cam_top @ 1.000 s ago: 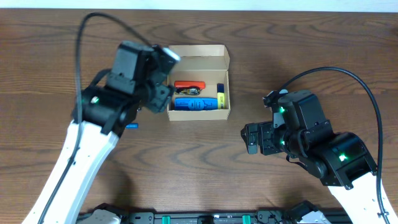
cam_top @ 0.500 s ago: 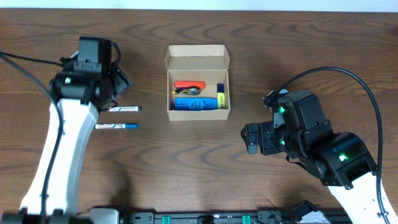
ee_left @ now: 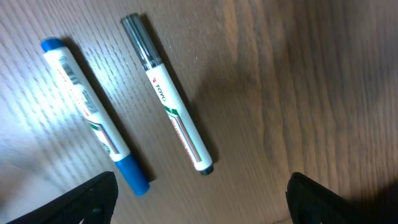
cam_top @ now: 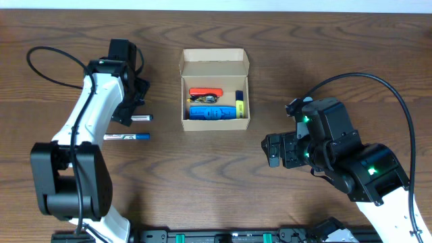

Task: Pack container
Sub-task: 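Move the left gripper back toward the black marker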

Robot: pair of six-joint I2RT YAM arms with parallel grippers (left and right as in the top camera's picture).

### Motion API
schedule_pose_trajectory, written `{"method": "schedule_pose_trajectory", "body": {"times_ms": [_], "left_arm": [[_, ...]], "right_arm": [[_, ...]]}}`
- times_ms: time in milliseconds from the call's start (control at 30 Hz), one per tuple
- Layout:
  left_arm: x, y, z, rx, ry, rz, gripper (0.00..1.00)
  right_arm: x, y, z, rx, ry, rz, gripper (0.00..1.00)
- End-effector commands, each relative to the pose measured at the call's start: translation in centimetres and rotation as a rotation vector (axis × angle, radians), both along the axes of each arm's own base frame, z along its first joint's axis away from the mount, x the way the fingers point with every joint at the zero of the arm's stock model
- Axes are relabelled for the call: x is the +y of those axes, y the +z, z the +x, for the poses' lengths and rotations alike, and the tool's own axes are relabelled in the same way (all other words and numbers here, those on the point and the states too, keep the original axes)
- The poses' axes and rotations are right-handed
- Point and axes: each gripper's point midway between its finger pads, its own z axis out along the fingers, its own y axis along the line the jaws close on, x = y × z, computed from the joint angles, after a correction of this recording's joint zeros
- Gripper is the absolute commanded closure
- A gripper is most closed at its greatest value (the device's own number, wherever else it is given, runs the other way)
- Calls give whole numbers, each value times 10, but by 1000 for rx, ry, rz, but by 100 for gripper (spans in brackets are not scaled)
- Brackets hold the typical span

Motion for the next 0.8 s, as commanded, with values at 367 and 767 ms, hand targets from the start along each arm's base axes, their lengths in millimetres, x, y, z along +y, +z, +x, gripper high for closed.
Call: {"method": "schedule_pose_trajectory", "body": {"times_ms": [367, 767], "left_arm": [[5, -44, -6, 47, 35, -57, 16], [7, -63, -13, 42, 39, -51, 25]], "right_arm": [[-1, 0, 0, -3, 5, -6, 1], [-1, 0, 0, -3, 5, -6, 1]]}}
